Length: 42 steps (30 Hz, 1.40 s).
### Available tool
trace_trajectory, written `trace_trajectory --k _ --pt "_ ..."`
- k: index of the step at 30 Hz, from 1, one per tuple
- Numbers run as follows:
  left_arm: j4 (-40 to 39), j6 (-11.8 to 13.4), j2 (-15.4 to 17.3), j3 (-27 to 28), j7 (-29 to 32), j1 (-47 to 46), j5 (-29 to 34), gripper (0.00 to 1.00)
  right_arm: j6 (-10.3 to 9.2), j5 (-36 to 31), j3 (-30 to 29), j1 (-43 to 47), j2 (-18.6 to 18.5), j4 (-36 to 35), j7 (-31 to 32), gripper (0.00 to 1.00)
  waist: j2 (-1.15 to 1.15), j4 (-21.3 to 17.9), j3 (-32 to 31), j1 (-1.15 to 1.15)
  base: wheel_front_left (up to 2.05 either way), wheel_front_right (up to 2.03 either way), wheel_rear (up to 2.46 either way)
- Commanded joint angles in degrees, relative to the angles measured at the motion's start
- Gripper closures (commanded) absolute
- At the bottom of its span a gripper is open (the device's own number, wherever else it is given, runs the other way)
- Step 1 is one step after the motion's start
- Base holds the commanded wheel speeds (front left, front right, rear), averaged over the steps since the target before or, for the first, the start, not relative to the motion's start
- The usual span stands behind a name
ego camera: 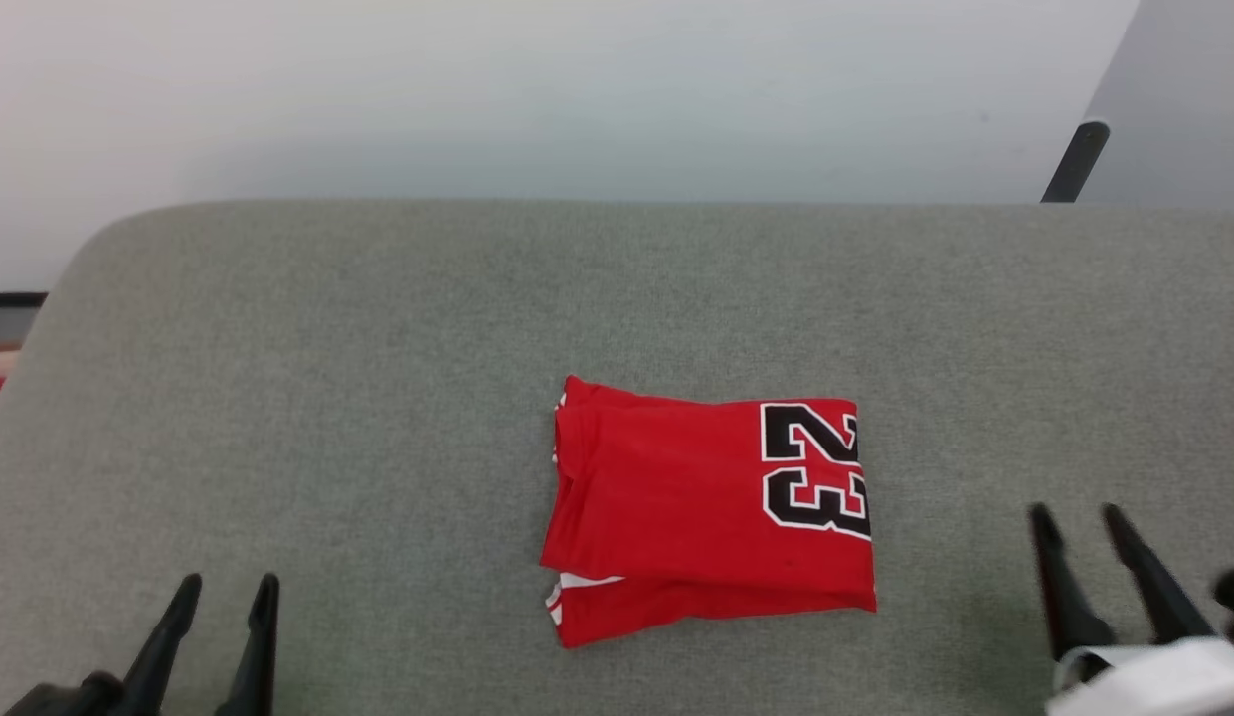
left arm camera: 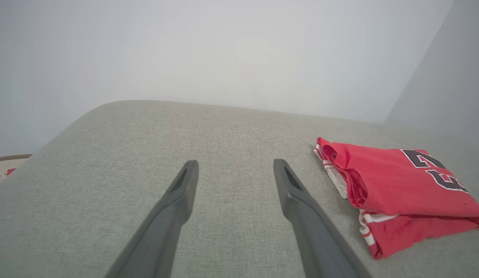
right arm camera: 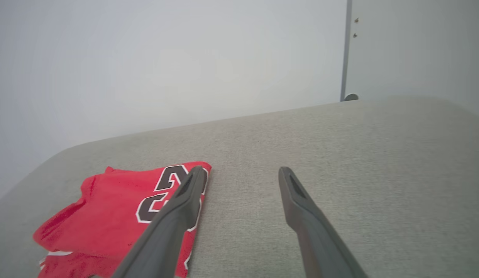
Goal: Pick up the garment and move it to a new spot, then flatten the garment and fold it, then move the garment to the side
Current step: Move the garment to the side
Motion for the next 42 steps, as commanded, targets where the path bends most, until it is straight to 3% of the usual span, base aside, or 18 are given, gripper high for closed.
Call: trace_trajectory --k 1,7,14,22,27,34,35,36,37,42 --pt "-0.18 0.13 -0.32 -0.20 -0.01 -1.00 -0.47 0.00 0.02 0.61 1.00 -1.85 0.49 0.42 1.78 0.00 0.00 0.47 0.95 0.00 0.00 0.00 0.00" --pt "0.00 0.13 -0.40 -0.87 -0.01 -3.16 -1.63 0.00 0.02 -0.71 4.87 -11.63 1.67 2.47 15.03 0.00 0.00 1.34 4.24 0.00 0.00 0.00 0.00" --pt "0.62 0.13 0.17 -1.58 -0.01 -6.97 -3.04 0.00 0.02 -8.06 6.15 -25.50 3.66 5.68 34.64 0.00 0.00 3.20 8.92 0.00 0.00 0.00 0.00" --pt "1.71 0.13 0.36 -4.25 -0.01 -10.91 -4.32 0.00 0.02 -11.52 2.64 -26.77 5.22 7.63 59.01 0.00 0.00 6.18 13.08 0.00 0.00 0.00 0.00" --pt "1.94 0.13 0.07 -4.85 -0.01 -12.59 -5.16 0.00 0.02 -9.52 1.11 -25.54 5.26 4.38 62.23 0.00 0.00 6.86 15.30 0.00 0.00 0.00 0.00" --pt "2.64 0.13 0.18 -6.59 -0.01 -15.04 -5.78 0.00 0.02 -8.58 1.60 -25.00 5.48 5.55 64.16 0.00 0.00 7.57 16.96 0.00 0.00 0.00 0.00" --pt "2.81 0.13 0.10 -6.75 -0.02 -15.28 -5.75 0.00 0.02 -8.20 1.64 -24.77 5.55 5.98 64.03 0.39 0.00 7.57 16.95 0.00 0.00 0.00 0.00" --pt "2.90 0.13 0.09 -6.88 -0.01 -15.59 -5.29 0.00 0.02 -7.78 1.82 -24.65 5.64 6.09 63.56 0.64 0.00 7.56 16.92 0.00 0.00 0.00 0.00" --pt "2.98 0.13 -0.01 -6.79 -0.01 -15.91 -4.71 0.00 0.02 -7.30 1.57 -24.56 5.64 5.91 62.80 1.00 0.00 7.54 16.90 0.00 0.00 0.00 0.00" --pt "2.34 0.13 -1.25 -4.97 -0.01 -16.25 -2.77 0.00 -0.01 -5.26 0.14 -23.88 5.36 4.32 59.45 1.00 0.00 6.90 16.26 0.00 0.00 0.00 0.00"
